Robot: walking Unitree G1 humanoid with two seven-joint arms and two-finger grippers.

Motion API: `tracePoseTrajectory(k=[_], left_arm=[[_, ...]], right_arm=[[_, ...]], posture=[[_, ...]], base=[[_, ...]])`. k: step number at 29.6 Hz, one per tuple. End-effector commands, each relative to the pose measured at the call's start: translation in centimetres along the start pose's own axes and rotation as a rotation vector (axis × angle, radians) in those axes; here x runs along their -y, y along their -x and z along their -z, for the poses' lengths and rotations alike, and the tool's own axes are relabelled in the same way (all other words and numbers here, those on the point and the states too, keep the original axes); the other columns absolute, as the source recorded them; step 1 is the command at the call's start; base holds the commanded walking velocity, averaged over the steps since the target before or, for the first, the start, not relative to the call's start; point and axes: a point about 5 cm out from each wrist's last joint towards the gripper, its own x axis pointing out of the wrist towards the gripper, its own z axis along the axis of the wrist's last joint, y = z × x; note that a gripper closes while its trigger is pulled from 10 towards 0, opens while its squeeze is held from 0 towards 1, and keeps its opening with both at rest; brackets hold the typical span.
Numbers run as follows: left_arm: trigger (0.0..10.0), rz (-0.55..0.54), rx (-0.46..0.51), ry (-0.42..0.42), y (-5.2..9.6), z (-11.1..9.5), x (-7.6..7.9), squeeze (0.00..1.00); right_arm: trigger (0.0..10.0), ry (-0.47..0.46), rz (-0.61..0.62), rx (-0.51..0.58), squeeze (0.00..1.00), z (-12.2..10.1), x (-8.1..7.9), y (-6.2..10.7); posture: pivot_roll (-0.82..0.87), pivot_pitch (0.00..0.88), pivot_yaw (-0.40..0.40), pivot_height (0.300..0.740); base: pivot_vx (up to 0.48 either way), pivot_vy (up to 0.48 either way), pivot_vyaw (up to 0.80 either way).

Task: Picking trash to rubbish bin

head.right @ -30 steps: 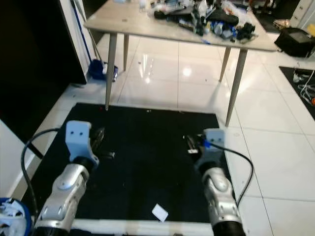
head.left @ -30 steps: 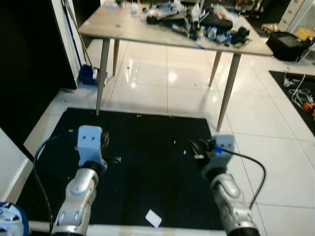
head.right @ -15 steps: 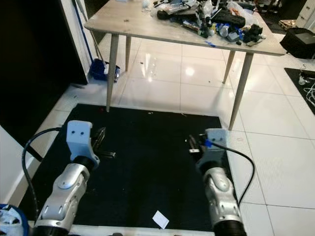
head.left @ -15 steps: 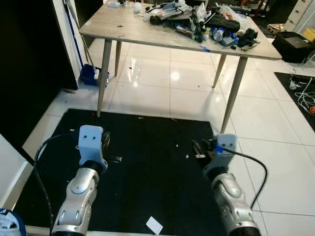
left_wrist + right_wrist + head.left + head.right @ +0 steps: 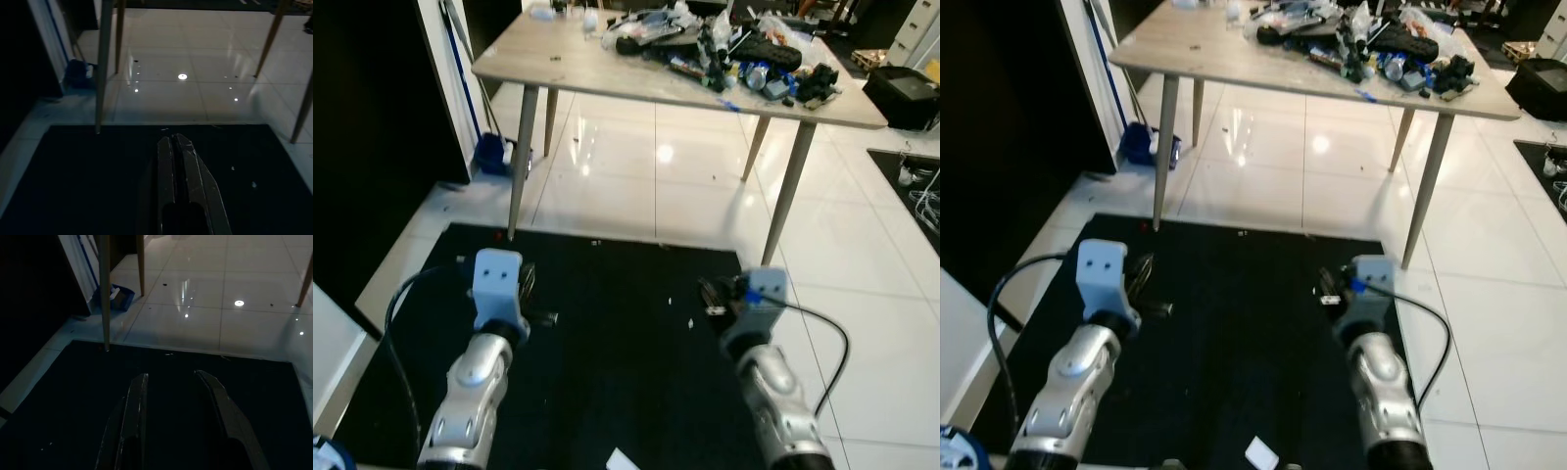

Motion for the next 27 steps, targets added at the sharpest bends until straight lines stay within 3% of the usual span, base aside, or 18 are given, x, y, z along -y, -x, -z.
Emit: tracePoseTrajectory(k=[1, 6, 13, 27], left_arm=[[10.0, 0.008, -0.015, -0.015, 0.14, 0.3, 0.12, 0.0], [10.0, 0.01, -0.013, -0.015, 0.09, 0.27, 0.17, 0.0], [10.0, 0.008, -0.012, -0.016, -0.01, 0.22, 0.09, 0.0], [10.0, 0.015, -0.012, -0.017, -0.07, 0.24, 0.24, 0.0]], right_arm=[[10.0, 0.007, 0.021, -0.022, 0.0, 0.39, 0.73, 0.43], [10.0, 0.005, 0.023, -0.023, 0.0, 0.42, 0.79, 0.43], [10.0, 0.007, 0.023, -0.021, 0.0, 0.37, 0.8, 0.37], [10.0, 0.004, 0.028, -0.022, 0.0, 0.38, 0.86, 0.36]], posture=[[0.02, 0.148, -0.025, 0.74], [0.01, 0.147, -0.025, 0.74], [0.02, 0.148, -0.025, 0.74], [0.01, 0.147, -0.024, 0.74]], base=[[0.296, 0.0, 0.0], [0.299, 0.0, 0.0], [0.296, 0.0, -0.52], [0.298, 0.0, 0.0]])
